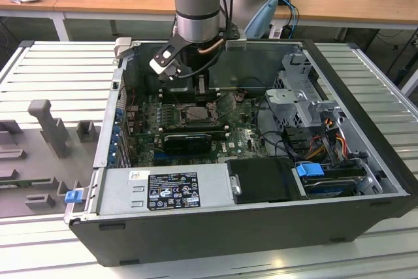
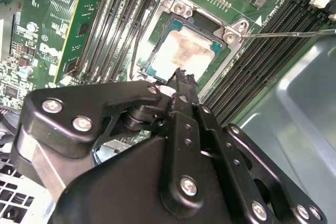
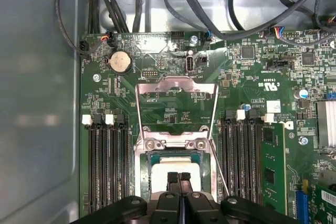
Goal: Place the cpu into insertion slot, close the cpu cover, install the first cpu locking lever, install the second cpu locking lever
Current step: 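Close the cpu cover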
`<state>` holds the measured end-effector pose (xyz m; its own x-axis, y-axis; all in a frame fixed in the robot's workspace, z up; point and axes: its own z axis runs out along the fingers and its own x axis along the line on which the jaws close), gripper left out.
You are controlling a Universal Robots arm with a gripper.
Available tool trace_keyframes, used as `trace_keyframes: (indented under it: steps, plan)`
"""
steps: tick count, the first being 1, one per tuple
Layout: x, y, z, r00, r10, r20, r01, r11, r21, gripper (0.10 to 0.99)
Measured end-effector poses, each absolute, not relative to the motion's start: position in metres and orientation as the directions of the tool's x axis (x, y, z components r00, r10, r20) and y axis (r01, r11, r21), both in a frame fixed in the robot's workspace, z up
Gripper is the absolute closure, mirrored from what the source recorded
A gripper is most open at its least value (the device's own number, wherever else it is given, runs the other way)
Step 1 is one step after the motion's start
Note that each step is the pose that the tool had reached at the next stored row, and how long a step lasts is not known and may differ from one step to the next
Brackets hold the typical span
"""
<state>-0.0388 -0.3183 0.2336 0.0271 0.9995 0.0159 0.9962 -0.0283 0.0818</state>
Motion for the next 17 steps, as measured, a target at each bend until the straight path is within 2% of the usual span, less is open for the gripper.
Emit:
trace_keyframes:
  steps: [17]
  plan:
    - [-0.0388, -0.3183, 0.2393, 0.029, 0.999, 0.016, 0.996, -0.03, 0.082, 0.98]
